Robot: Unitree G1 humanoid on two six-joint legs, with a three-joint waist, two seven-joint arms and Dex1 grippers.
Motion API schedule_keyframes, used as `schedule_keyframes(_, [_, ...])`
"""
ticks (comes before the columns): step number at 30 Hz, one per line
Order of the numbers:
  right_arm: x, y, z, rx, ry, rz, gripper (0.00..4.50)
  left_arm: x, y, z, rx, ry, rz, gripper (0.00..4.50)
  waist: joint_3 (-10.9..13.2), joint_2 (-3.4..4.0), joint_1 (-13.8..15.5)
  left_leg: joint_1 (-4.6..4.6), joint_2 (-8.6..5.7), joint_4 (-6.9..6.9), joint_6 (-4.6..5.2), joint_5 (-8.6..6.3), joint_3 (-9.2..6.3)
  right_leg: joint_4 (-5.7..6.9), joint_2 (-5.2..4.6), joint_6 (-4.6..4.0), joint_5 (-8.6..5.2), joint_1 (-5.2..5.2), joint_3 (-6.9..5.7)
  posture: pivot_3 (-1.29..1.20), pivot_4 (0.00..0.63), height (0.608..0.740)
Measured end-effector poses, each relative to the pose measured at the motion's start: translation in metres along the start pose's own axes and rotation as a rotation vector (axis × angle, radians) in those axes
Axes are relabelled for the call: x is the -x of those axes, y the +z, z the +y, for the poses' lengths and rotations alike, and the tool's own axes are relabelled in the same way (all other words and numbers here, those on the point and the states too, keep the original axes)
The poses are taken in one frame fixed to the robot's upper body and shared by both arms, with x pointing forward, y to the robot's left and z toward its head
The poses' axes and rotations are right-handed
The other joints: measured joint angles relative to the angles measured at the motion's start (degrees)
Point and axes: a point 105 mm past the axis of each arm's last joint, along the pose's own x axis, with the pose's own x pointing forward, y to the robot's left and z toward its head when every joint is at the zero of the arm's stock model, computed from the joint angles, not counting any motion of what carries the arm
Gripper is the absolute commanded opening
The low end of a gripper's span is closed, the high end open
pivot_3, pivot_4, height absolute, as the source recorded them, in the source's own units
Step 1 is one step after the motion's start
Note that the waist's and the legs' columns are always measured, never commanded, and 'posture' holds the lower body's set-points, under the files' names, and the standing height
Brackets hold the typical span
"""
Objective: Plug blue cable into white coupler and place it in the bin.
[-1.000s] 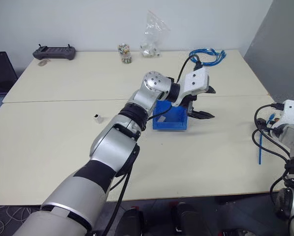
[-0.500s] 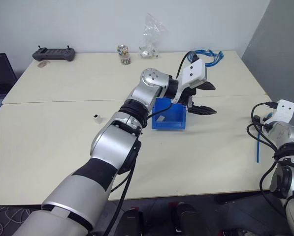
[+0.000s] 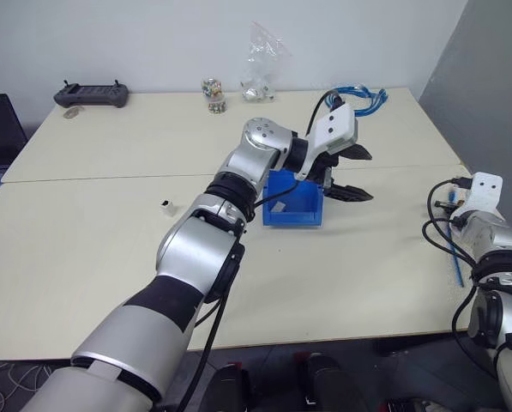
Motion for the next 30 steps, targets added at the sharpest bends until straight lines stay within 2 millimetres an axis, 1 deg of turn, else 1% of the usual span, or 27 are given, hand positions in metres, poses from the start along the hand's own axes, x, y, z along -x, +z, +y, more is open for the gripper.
schedule_keyframes(6, [0.001,-0.001,-0.001,0.027,0.006,-0.006,0.06,0.003,-0.001,-0.001,0.015,-0.013,0.002,4.5,0.0,0.0,0.1,-0.01,0.0,0.0,-0.01,0.0,-0.02,0.0,0.0,0.0,0.0,0.0,-0.01,0.0,0.15,0.74])
schedule_keyframes(9, [0.007,-0.004,0.005,0.132,0.069,-0.023,0.06,0.013,-0.009,-0.004,0.035,-0.026,0.007,4.5,0.0,0.03,-0.1,-0.01,0.01,-0.03,-0.04,0.02,-0.03,0.01,0.01,0.0,0.0,-0.02,-0.01,0.0,0.15,0.74])
schedule_keyframes(11, [0.016,-0.007,0.017,0.239,0.17,-0.041,0.06,0.028,-0.022,-0.01,0.097,-0.035,0.009,4.5,0.0,0.08,-0.5,0.0,0.08,-0.01,-0.11,0.06,-0.06,0.08,0.09,-0.01,0.0,-0.06,0.02,0.0,0.15,0.74])
schedule_keyframes(12, [0.031,-0.007,0.027,0.357,0.28,-0.072,0.06,0.04,-0.028,-0.02,0.126,-0.047,-0.011,4.5,-0.1,0.36,-0.7,-0.07,0.08,-0.07,-0.11,0.06,-0.11,0.14,0.07,-0.02,-0.01,-0.13,0.09,0.0,0.15,0.74])
schedule_keyframes(13, [0.044,-0.015,0.038,0.45,0.391,-0.072,0.06,0.056,-0.041,-0.031,0.185,-0.037,-0.003,4.5,-0.1,0.38,-1.0,0.0,0.15,-0.08,-0.12,0.07,-0.19,0.12,0.23,-0.1,-0.06,-0.11,0.14,0.0,0.15,0.74])
schedule_keyframes(14, [0.059,-0.019,0.048,0.532,0.49,-0.081,0.06,0.071,-0.048,-0.042,0.208,-0.024,0.007,4.5,-0.2,0.49,-1.2,-0.06,0.21,-0.12,-0.18,0.1,-0.31,0.16,0.25,-0.11,-0.05,-0.21,0.27,0.0,0.15,0.74])
schedule_keyframes(15, [0.081,-0.029,0.058,0.657,0.631,-0.08,0.06,0.093,-0.064,-0.064,0.272,0.002,0.039,4.5,-0.1,0.49,-1.4,-0.01,0.3,-0.08,-0.22,0.12,-0.57,0.13,0.35,-0.16,-0.08,-0.19,0.38,0.0,0.15,0.74])
schedule_keyframes(16, [0.098,-0.034,0.065,0.766,0.73,-0.092,0.06,0.108,-0.072,-0.083,0.317,0.031,0.062,4.5,-0.1,0.49,-1.4,0.01,0.29,-0.07,-0.22,0.12,-0.84,0.14,0.44,-0.22,-0.11,-0.2,0.43,0.0,0.15,0.74])
schedule_keyframes(17, [0.117,-0.036,0.076,0.885,0.843,-0.121,0.06,0.123,-0.077,-0.106,0.356,0.08,0.088,4.5,-0.1,0.49,-1.5,0.03,0.27,-0.07,-0.23,0.11,-1.12,0.11,0.52,-0.23,-0.12,-0.18,0.46,0.0,0.15,0.74])
schedule_keyframes(18, [0.134,-0.037,0.087,0.974,0.945,-0.157,0.06,0.133,-0.08,-0.129,0.408,0.128,0.102,4.5,-0.1,0.41,-1.4,0.13,0.24,-0.05,-0.22,0.06,-1.45,0.09,0.59,-0.24,-0.12,-0.04,0.45,0.0,0.15,0.74])
schedule_keyframes(19, [0.141,-0.036,0.094,1.003,0.989,-0.182,0.06,0.136,-0.079,-0.137,0.424,0.162,0.102,4.5,-0.1,0.32,-1.4,0.17,0.24,-0.06,-0.15,-0.04,-1.53,0.08,0.6,-0.23,-0.13,0.03,0.36,0.0,0.15,0.74])
schedule_keyframes(20, [0.152,-0.034,0.109,1.042,1.064,-0.227,0.06,0.141,-0.075,-0.15,0.442,0.22,0.098,4.5,0.0,0.2,-1.1,0.17,0.25,-0.04,-0.19,-0.13,-1.65,0.07,0.59,-0.24,-0.12,0.03,0.19,0.0,0.15,0.74])
schedule_keyframes(21, [0.165,-0.035,0.126,1.071,1.158,-0.28,0.06,0.147,-0.073,-0.168,0.466,0.294,0.098,4.5,0.0,0.11,-0.7,0.25,0.25,0.03,-0.26,-0.08,-1.71,0.07,0.6,-0.2,-0.14,0.17,0.14,0.0,0.15,0.74])
schedule_keyframes(22, [0.172,-0.037,0.137,1.081,1.212,-0.306,0.06,0.152,-0.074,-0.179,0.491,0.345,0.108,4.5,0.0,0.07,-0.7,0.44,0.25,0.03,-0.28,-0.07,-1.72,0.05,0.59,-0.16,-0.16,0.34,0.14,0.0,0.15,0.74])
schedule_keyframes(23, [0.177,-0.044,0.147,1.087,1.275,-0.313,0.06,0.156,-0.078,-0.192,0.536,0.4,0.123,4.5,0.1,0.0,-0.4,0.87,0.22,0.03,-0.29,-0.07,-1.75,0.04,0.6,-0.16,-0.18,0.79,0.1,0.0,0.15,0.74])
schedule_keyframes(24, [0.181,-0.047,0.161,1.08,1.332,-0.334,0.06,0.163,-0.079,-0.205,0.564,0.477,0.135,4.5,0.1,-0.1,0.0,1.3,0.23,0.01,-0.29,-0.07,-1.82,-0.01,0.6,-0.15,-0.2,1.16,0.03,0.0,0.15,0.74])
schedule_keyframes(26, [0.188,-0.049,0.196,1.061,1.455,-0.39,0.06,0.173,-0.089,-0.238,0.664,0.644,0.159,4.5,0.1,-0.25,-0.1,1.91,0.29,-0.04,-0.28,-0.09,-1.69,-0.08,0.59,-0.47,-0.38,1.71,0.11,0.0,0.15,0.74])
schedule_keyframes(27, [0.189,-0.053,0.205,1.056,1.489,-0.39,0.06,0.174,-0.091,-0.247,0.698,0.68,0.169,4.5,0.1,-0.31,-0.1,2.07,0.28,-0.07,-0.28,-0.09,-1.76,-0.08,0.58,-0.52,-0.41,1.92,0.09,0.0,0.15,0.74])
schedule_keyframes(28, [0.188,-0.06,0.216,1.069,1.53,-0.374,0.06,0.178,-0.092,-0.254,0.711,0.737,0.188,4.5,0.1,-0.43,0.5,2.08,0.24,-0.08,-0.28,-0.09,-1.91,-0.02,0.58,-0.7,-0.52,1.89,-0.03,0.0,0.15,0.74])
schedule_keyframes(29, [0.185,-0.063,0.234,1.101,1.564,-0.392,0.06,0.187,-0.094,-0.264,0.731,0.843,0.212,4.5,0.0,-0.45,0.6,2.11,0.3,-0.08,-0.28,-0.09,-1.85,-0.02,0.6,-0.74,-0.53,1.89,-0.01,0.0,0.15,0.74])
schedule_keyframes(30, [0.183,-0.066,0.247,1.134,1.582,-0.406,0.06,0.191,-0.096,-0.273,0.754,0.912,0.234,4.5,0.0,-0.45,0.6,2.1,0.26,-0.1,-0.28,-0.09,-1.82,0.0,0.58,-0.78,-0.55,1.89,0.01,0.0,0.15,0.74])
